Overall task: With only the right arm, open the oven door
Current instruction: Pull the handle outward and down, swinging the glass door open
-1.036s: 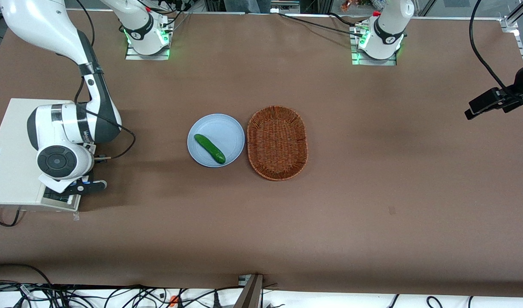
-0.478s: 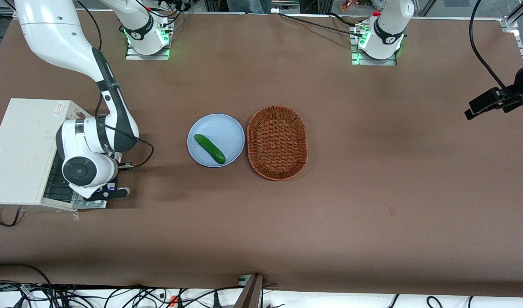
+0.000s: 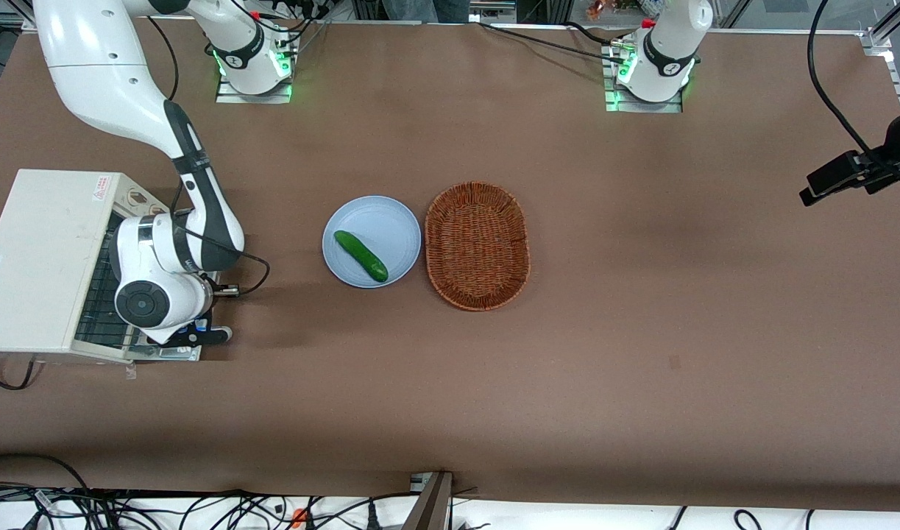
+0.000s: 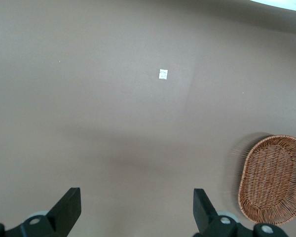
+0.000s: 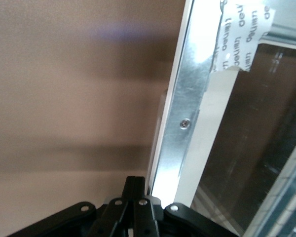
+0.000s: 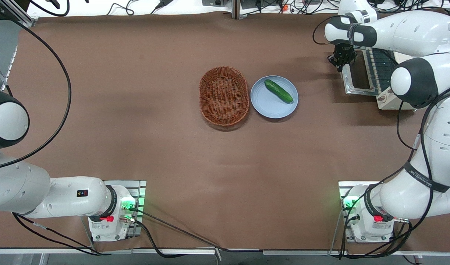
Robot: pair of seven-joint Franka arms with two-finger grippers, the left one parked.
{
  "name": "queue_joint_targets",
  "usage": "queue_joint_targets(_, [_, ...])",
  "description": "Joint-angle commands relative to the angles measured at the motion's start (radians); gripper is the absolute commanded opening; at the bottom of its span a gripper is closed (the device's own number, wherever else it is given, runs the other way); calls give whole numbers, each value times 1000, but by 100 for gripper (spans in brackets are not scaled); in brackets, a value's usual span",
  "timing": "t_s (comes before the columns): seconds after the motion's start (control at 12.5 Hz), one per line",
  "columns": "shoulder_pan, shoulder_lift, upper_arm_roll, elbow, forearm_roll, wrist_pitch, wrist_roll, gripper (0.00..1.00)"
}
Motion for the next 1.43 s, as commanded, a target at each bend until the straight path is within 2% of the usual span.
queue_joint_targets(0.0, [-11, 22, -5, 4, 9, 5, -4, 0])
queue_joint_targets(0.32, [-3, 24, -4, 9, 50, 8, -1, 0])
queue_joint_targets(0.48, [15, 19, -4, 13, 141, -7, 2, 0])
queue_joint_targets(0.72, [23, 19, -4, 35, 153, -25, -2, 0])
queue_joint_targets(0.88, [20, 19, -4, 114, 153, -96, -13, 0])
queue_joint_targets(1.04, [14, 1, -7, 153, 152, -142, -16, 38])
queue_joint_targets(1.12, [11, -21, -10, 167, 153, -169, -18, 46])
queue_joint_targets(1.28, [8, -91, -18, 170, 155, -220, -21, 80])
queue_joint_targets(1.36, [5, -132, -18, 170, 155, -246, -21, 92])
